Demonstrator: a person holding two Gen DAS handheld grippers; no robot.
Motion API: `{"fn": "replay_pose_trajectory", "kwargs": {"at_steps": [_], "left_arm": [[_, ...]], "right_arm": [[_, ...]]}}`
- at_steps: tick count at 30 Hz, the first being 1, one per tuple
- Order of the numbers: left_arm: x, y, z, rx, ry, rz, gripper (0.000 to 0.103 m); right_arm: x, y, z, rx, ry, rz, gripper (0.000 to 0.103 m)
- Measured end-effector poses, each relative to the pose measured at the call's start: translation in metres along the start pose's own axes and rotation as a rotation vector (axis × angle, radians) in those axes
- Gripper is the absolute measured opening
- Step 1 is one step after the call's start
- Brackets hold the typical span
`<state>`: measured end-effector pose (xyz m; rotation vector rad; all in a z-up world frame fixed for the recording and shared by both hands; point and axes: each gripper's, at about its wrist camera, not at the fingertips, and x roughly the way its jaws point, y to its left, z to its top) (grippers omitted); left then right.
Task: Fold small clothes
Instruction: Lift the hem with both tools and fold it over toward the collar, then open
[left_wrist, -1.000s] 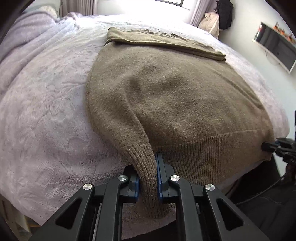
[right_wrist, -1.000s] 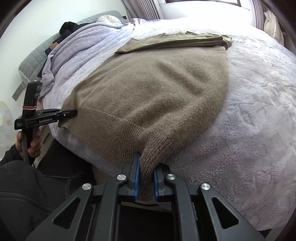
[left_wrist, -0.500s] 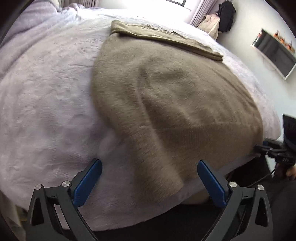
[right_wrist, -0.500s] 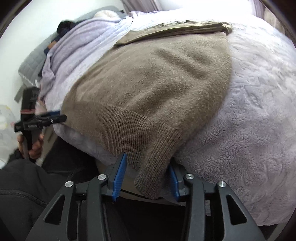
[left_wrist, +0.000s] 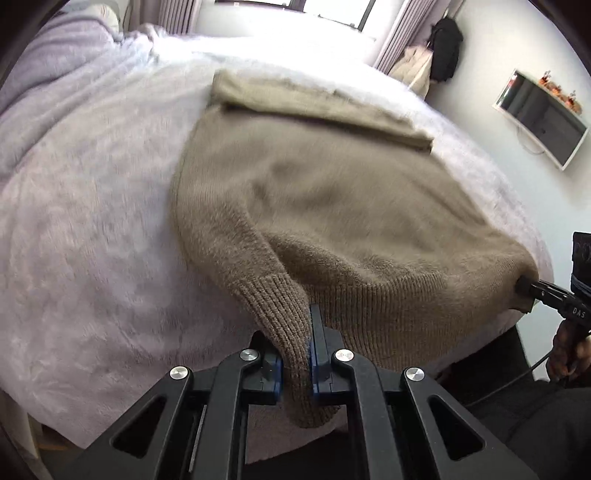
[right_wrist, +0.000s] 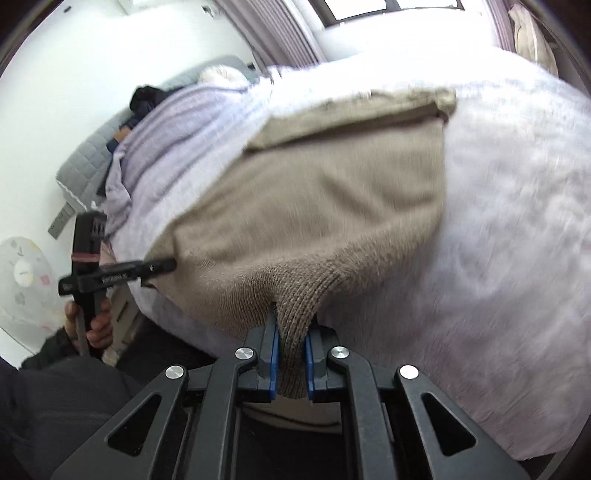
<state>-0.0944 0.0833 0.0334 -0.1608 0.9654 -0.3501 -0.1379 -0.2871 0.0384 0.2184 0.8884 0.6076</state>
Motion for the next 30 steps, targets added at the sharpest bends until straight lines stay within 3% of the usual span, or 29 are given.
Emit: {"fn": "replay_pose_trajectory", "kwargs": {"at_steps": [6, 13, 18, 23, 30], "left_arm": [[-0.034, 0.002, 0.035, -0.019, -0.133, -0.021, 0.011], [-0.029, -0.005, 0.116, -0.025, -0.223, -0.009, 0.011], [-0.002, 0.000, 0.173, -0.065, -0.210, -0.016, 0.011], [0.027, 0.002, 0.217, -0.040, -0.190, 0.004, 0.011], [0.094, 0.021, 0.299, -0.055, -0.131, 0.012, 0.011]], "right_arm": [[-0.022, 0.004, 0.035, -0.017, -0.088, -0.016, 0.011], [-0.032, -0.002, 0.106, -0.019, -0.185, -0.010, 0.011], [-0.014, -0.013, 0.163, 0.008, -0.209, -0.055, 0.011], [0.003, -0.031, 0.212, 0.032, -0.226, -0.079, 0.011], [0.059, -0.076, 0.279, 0.091, -0.187, -0.142, 0.011]]}}
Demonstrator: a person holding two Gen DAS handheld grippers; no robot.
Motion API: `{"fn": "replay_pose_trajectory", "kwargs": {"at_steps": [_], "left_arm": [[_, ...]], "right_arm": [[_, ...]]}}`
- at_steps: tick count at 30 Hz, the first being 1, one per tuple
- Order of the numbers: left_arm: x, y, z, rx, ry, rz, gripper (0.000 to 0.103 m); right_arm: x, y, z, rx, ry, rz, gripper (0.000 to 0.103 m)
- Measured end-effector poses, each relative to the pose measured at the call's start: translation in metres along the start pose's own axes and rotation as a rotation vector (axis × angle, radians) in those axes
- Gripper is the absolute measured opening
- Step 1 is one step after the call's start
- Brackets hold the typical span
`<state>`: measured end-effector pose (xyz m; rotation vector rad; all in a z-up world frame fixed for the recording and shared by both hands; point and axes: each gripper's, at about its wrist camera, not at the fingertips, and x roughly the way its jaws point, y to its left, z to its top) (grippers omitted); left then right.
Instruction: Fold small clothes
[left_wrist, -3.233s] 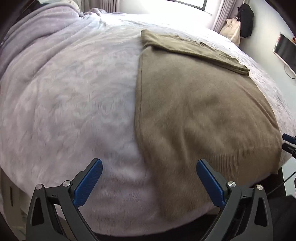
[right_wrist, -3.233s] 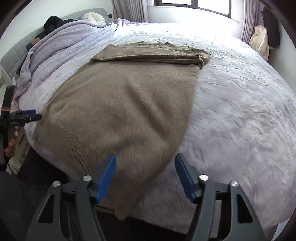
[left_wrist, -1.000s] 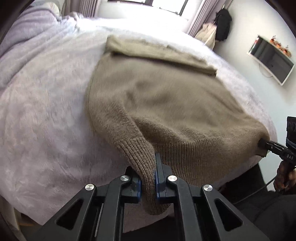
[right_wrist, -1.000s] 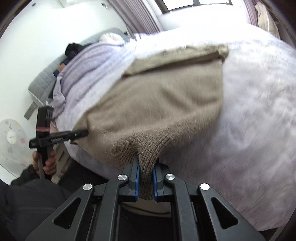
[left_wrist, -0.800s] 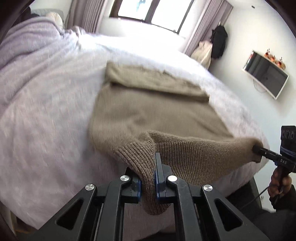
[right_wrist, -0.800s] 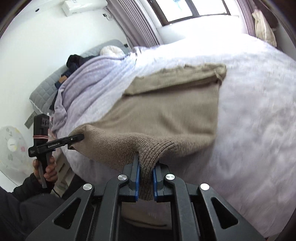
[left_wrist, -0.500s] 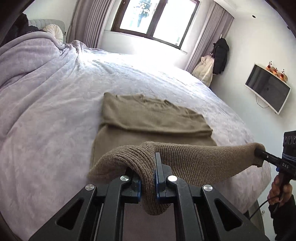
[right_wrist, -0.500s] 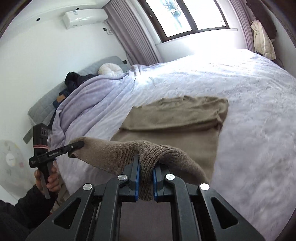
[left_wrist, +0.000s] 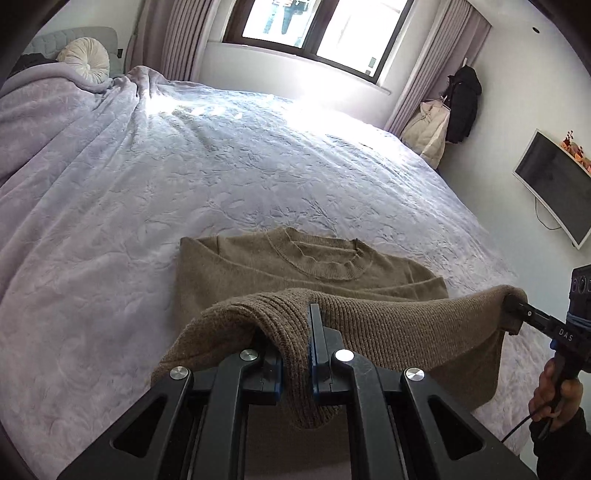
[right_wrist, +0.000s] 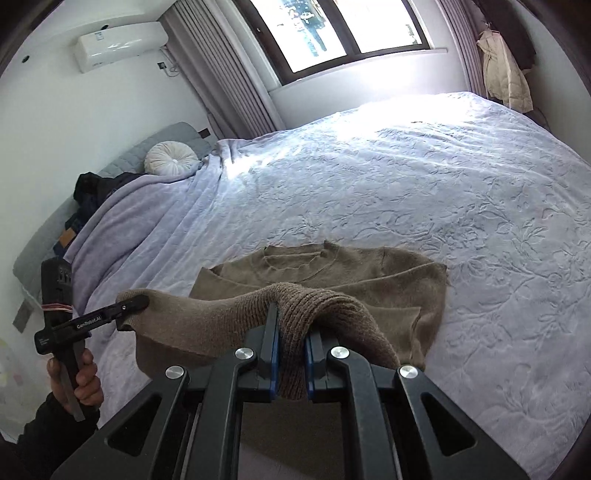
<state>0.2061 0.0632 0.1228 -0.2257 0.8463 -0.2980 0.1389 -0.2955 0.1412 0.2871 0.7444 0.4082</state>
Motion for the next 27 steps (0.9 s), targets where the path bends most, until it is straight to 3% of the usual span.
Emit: {"fn": "replay_pose_trajectory", "kwargs": {"at_steps": [6, 9, 11, 14, 15, 16, 17, 18, 19, 21, 24, 27], "left_arm": [[0.087, 0.017, 0.035, -0.026, 0.082, 0.050, 0.011], [0.137, 0.031, 0.032, -0.053, 0.182, 0.094, 0.011], [0.154, 0.043, 0.027, -0.094, 0.245, 0.078, 0.019], [0.148, 0.056, 0.025, -0.142, 0.244, -0.007, 0.022], [0.142, 0.057, 0.026, -0.154, 0.249, -0.024, 0.038], [0.135, 0.061, 0.028, -0.176, 0.251, -0.050, 0.064], [0.121, 0.068, 0.031, -0.214, 0.220, -0.081, 0.078], [0.105, 0.073, 0.033, -0.242, 0.167, -0.091, 0.096], [0.089, 0.078, 0.035, -0.264, 0.107, -0.090, 0.103], [0.070, 0.085, 0.037, -0.279, 0.066, -0.084, 0.103], [0.049, 0.091, 0.030, -0.268, 0.049, -0.007, 0.103], [0.040, 0.073, 0.016, -0.139, 0.064, 0.116, 0.103]], "right_arm": [[0.080, -0.036, 0.033, 0.083, 0.064, -0.070, 0.011], [0.121, -0.051, 0.036, 0.112, 0.133, -0.105, 0.012], [0.142, -0.059, 0.035, 0.128, 0.182, -0.125, 0.016], [0.159, -0.070, 0.028, 0.169, 0.250, -0.147, 0.019], [0.158, -0.073, 0.027, 0.183, 0.253, -0.140, 0.020], [0.156, -0.075, 0.027, 0.194, 0.250, -0.131, 0.023], [0.152, -0.078, 0.028, 0.214, 0.243, -0.120, 0.026], [0.144, -0.080, 0.029, 0.240, 0.228, -0.107, 0.035], [0.137, -0.082, 0.031, 0.262, 0.209, -0.093, 0.049], [0.119, -0.087, 0.033, 0.307, 0.155, -0.076, 0.068], [0.092, -0.088, 0.035, 0.311, 0.087, -0.103, 0.070], [0.072, -0.068, 0.033, 0.173, 0.051, -0.207, 0.070]]}}
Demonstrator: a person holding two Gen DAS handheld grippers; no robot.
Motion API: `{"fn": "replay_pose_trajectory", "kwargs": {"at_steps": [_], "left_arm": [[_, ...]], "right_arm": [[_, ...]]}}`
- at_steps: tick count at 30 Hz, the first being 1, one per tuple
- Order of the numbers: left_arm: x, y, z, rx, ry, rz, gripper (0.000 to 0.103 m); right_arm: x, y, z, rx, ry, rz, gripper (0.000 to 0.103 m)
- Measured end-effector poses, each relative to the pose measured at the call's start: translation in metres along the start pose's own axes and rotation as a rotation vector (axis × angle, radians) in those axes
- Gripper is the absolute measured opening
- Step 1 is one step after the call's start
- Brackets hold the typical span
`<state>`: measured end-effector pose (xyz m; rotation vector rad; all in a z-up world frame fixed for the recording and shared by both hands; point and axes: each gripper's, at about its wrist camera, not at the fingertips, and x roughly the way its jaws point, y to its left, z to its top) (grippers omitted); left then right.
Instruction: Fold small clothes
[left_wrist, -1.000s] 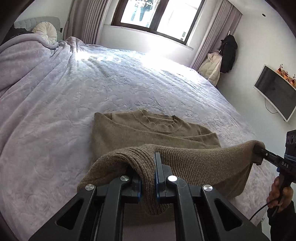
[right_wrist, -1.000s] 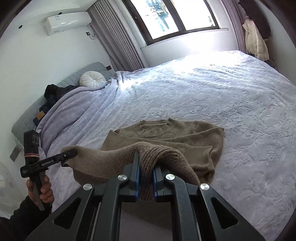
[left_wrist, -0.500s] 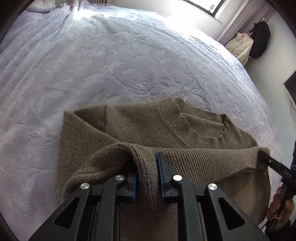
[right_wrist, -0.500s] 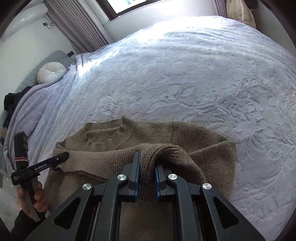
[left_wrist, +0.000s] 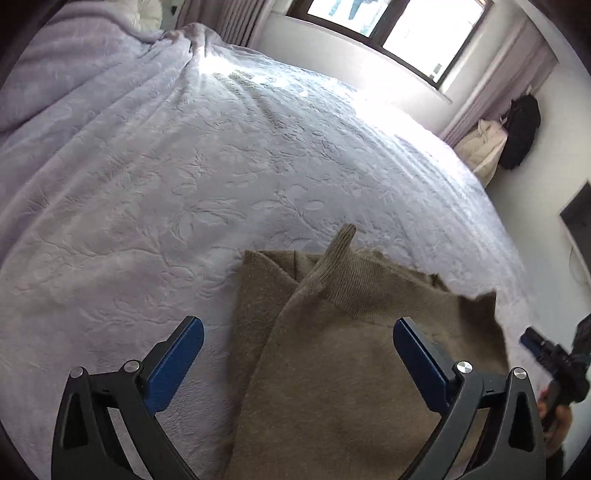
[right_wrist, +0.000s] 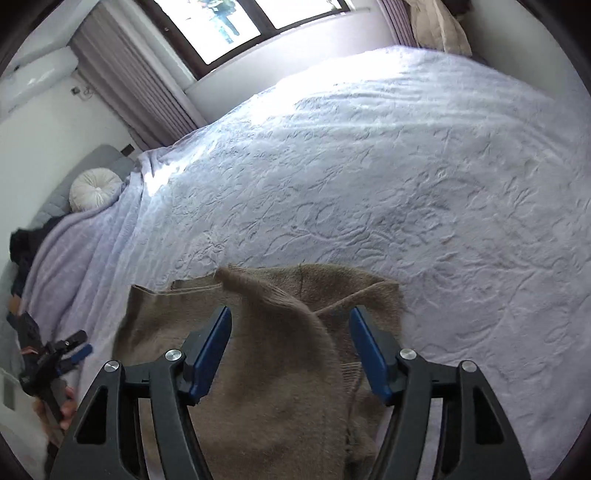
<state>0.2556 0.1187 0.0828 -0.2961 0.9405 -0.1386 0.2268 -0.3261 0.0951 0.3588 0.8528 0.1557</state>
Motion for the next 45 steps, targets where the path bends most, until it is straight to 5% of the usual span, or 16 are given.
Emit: {"fn": "replay_pose_trajectory", "kwargs": {"at_steps": [6, 9, 12, 14, 17, 19, 24, 28, 33, 36, 37, 39, 42, 45], "left_arm": [[0.019, -0.082, -0.005, 0.278, -0.028, 0.064, 0.103], [0.060, -0.106, 0.006, 0.368, 0.006, 0.148, 0.103], [0.094, -0.083, 0.016, 0.329, 0.075, 0.230, 0.103], [0.115, -0.038, 0.022, 0.207, 0.145, 0.260, 0.103], [0.116, 0.027, 0.025, -0.077, 0.210, 0.074, 0.103], [0.098, 0.043, 0.026, -0.130, 0.171, 0.074, 0.103], [0.025, 0.055, 0.010, -0.078, 0.053, 0.131, 0.103], [-0.001, 0.028, -0.001, 0.011, 0.012, 0.112, 0.103], [0.023, -0.045, -0.028, 0.233, 0.076, 0.061, 0.103], [0.049, -0.055, -0.050, 0.349, 0.107, 0.158, 0.103], [0.057, -0.042, -0.054, 0.338, 0.113, 0.209, 0.103], [0.053, -0.010, -0.050, 0.211, 0.148, 0.114, 0.103], [0.028, 0.042, -0.043, 0.029, 0.130, 0.099, 0.103], [-0.002, 0.072, -0.044, 0.026, 0.084, 0.170, 0.103]], "right_arm": [[0.026, 0.067, -0.017, -0.294, 0.067, -0.091, 0.070], [0.057, 0.094, -0.016, -0.394, 0.079, -0.140, 0.070], [0.087, 0.085, -0.011, -0.400, 0.130, -0.197, 0.070], [0.104, 0.059, -0.006, -0.345, 0.177, -0.247, 0.070], [0.108, 0.000, -0.002, -0.137, 0.202, -0.169, 0.069], [0.094, -0.014, -0.001, -0.057, 0.172, -0.121, 0.067], [0.025, 0.000, -0.019, -0.079, 0.073, -0.172, 0.069], [-0.010, 0.040, -0.039, -0.180, 0.013, -0.116, 0.074], [0.019, 0.099, -0.071, -0.357, 0.106, -0.089, 0.075], [0.037, 0.104, -0.092, -0.420, 0.178, -0.114, 0.075], [0.040, 0.096, -0.095, -0.415, 0.183, -0.146, 0.075], [0.034, 0.063, -0.095, -0.346, 0.177, -0.194, 0.074], [0.003, 0.020, -0.085, -0.191, 0.153, -0.076, 0.073], [-0.032, -0.002, -0.080, -0.164, 0.108, -0.211, 0.079]]}}
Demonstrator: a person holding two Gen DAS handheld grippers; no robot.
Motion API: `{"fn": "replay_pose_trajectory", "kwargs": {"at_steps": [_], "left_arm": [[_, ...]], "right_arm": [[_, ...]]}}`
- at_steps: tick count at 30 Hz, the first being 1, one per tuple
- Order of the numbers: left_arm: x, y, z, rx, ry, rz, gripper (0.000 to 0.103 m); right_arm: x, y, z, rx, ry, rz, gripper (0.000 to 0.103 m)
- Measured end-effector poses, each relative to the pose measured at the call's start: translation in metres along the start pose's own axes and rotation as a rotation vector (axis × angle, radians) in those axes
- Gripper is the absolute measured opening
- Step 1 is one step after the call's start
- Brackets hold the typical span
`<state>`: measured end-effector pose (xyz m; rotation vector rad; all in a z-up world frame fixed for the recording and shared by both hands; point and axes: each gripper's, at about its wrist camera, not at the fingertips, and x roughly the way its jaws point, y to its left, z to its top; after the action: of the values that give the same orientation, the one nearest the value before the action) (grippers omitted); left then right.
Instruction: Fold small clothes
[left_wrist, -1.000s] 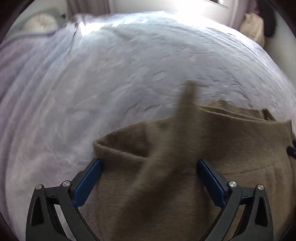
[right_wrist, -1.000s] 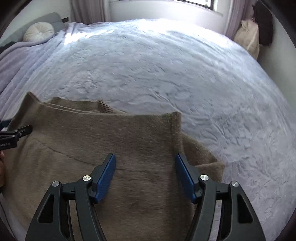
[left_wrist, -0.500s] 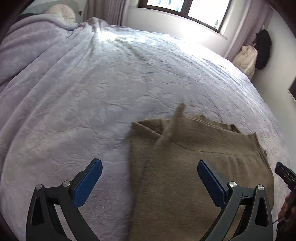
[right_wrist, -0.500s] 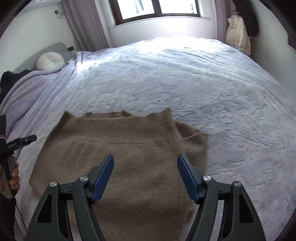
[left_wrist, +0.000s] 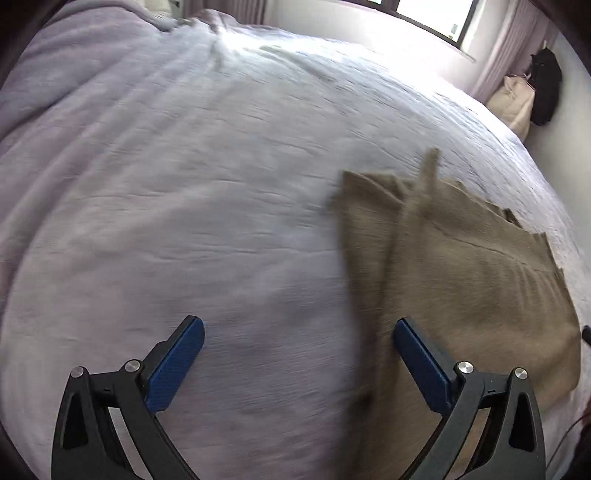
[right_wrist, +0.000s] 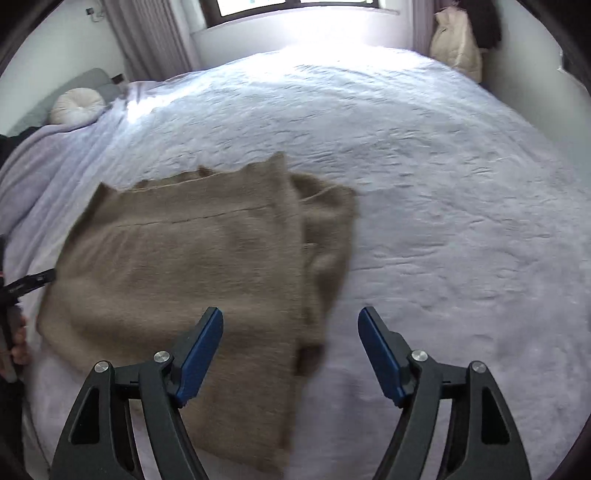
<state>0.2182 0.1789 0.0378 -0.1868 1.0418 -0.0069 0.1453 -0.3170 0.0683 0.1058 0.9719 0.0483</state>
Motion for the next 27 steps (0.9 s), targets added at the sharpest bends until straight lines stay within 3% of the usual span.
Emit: {"fn": "replay_pose_trajectory", "kwargs": {"at_steps": [4, 7, 12, 17, 21, 25, 27], "left_arm": [[-0.009, 0.013, -0.008, 0.025, 0.034, -0.010, 0.103], [0.001, -0.011, -0.009, 0.082, 0.074, -0.060, 0.103], [0.029, -0.042, -0.001, 0.074, 0.140, -0.148, 0.103], [0.028, -0.052, 0.008, 0.088, 0.158, -0.181, 0.103], [0.010, -0.050, 0.007, 0.112, 0.128, -0.268, 0.103], [0.035, -0.060, 0.010, 0.164, 0.196, -0.187, 0.103], [0.047, -0.062, 0.012, 0.159, 0.212, -0.200, 0.103]], "right_arm": [[-0.021, -0.036, -0.006, 0.058, -0.021, 0.059, 0.079], [-0.012, -0.046, -0.004, 0.083, -0.001, 0.072, 0.079], [0.032, -0.025, 0.008, 0.100, 0.083, 0.216, 0.079], [0.069, -0.020, 0.020, 0.097, 0.108, 0.247, 0.079], [0.078, -0.017, 0.024, 0.089, 0.102, 0.296, 0.081], [0.087, -0.012, 0.020, 0.045, 0.074, 0.309, 0.083], [0.087, -0.011, 0.020, 0.036, 0.057, 0.311, 0.083]]}}
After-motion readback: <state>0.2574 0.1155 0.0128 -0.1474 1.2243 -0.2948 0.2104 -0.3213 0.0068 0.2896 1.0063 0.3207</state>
